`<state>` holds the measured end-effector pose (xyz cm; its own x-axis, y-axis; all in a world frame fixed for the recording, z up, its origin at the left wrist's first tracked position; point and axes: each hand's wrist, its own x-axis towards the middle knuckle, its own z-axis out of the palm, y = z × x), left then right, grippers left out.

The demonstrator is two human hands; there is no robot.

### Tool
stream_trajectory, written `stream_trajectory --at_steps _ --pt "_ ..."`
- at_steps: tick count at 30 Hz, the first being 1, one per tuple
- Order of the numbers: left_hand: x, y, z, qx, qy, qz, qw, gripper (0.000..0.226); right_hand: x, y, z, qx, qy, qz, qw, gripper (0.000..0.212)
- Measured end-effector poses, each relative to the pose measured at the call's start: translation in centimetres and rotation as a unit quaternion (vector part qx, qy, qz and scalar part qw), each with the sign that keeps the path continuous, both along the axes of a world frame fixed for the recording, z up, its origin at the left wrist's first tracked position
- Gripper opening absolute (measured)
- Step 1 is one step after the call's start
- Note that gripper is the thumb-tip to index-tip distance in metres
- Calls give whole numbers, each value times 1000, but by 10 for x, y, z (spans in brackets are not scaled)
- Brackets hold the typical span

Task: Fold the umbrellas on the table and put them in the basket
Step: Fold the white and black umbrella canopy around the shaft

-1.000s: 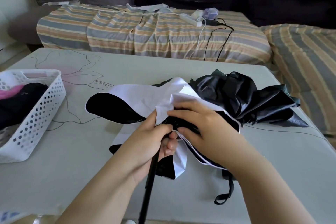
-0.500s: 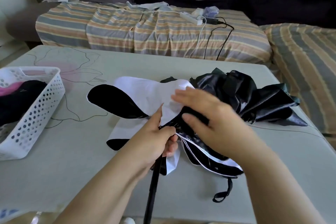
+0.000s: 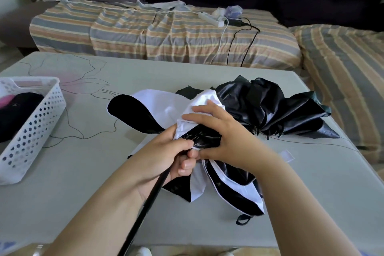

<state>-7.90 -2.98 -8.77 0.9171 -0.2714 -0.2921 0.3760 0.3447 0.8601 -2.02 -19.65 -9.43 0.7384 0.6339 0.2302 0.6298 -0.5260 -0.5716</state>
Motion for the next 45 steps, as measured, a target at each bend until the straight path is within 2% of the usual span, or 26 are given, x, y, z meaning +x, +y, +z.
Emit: stream_trajectory --at_steps 2,4,7,10,14,17,20,22,24,25,28,31,34,35,37,38,39,40,42,43,45 --pt "0 -1 -2 -6 11 14 1000 29 0 -3 2 17 54 5 998 68" --pt "1 -2 -4 -4 16 39 999 23 0 -6 5 12 67 -16 998 68" --pt "4 0 -5 -18 9 88 996 18 -3 -11 9 11 18 -106 994 65" --pt "9 6 -7 -38 5 159 987 19 -6 -20 14 82 -61 -208 973 53" --pt "14 15 -12 -61 7 223 973 21 -8 -28 16 113 -63 -308 942 40" --pt "14 18 -10 -98 15 253 962 22 -6 -36 12 41 12 -359 932 43" --pt "15 21 -6 -172 46 259 949 25 -7 -39 6 -80 158 -332 926 57" --pt "15 23 -4 -220 70 254 939 27 -8 -36 0 -90 202 -318 922 50" --pt "15 24 -2 -237 82 251 935 26 -3 -33 -2 -10 196 -339 920 20" --pt "14 25 -1 -236 82 251 935 26 -1 -32 0 59 201 -349 913 14" --pt "15 26 -2 -236 86 256 933 25 1 -30 10 251 246 -356 866 25" --pt "16 24 -3 -237 90 256 933 25 -3 -24 18 343 301 -323 829 30" --pt "16 22 -3 -249 89 264 928 24 -6 -20 20 445 371 -316 751 22" --pt "16 22 -2 -260 89 268 923 24 -8 -18 21 425 381 -332 751 19" --pt "18 21 -1 -288 87 276 913 24 -14 -10 19 261 395 -345 811 25" --pt "18 20 -2 -300 87 280 908 23 -19 -3 16 184 406 -322 835 28" --pt "19 19 -2 -308 86 284 904 23 -23 5 14 145 420 -292 847 27" --pt "19 18 -2 -311 86 287 902 23 -27 14 11 140 428 -268 851 21" --pt "19 16 -3 -310 88 289 902 23 -29 24 9 164 386 -247 873 12" --pt "19 15 -3 -308 90 287 903 23 -27 27 9 195 358 -234 883 21" --pt "19 14 -3 -308 91 284 903 22 -22 27 12 276 343 -191 877 48"
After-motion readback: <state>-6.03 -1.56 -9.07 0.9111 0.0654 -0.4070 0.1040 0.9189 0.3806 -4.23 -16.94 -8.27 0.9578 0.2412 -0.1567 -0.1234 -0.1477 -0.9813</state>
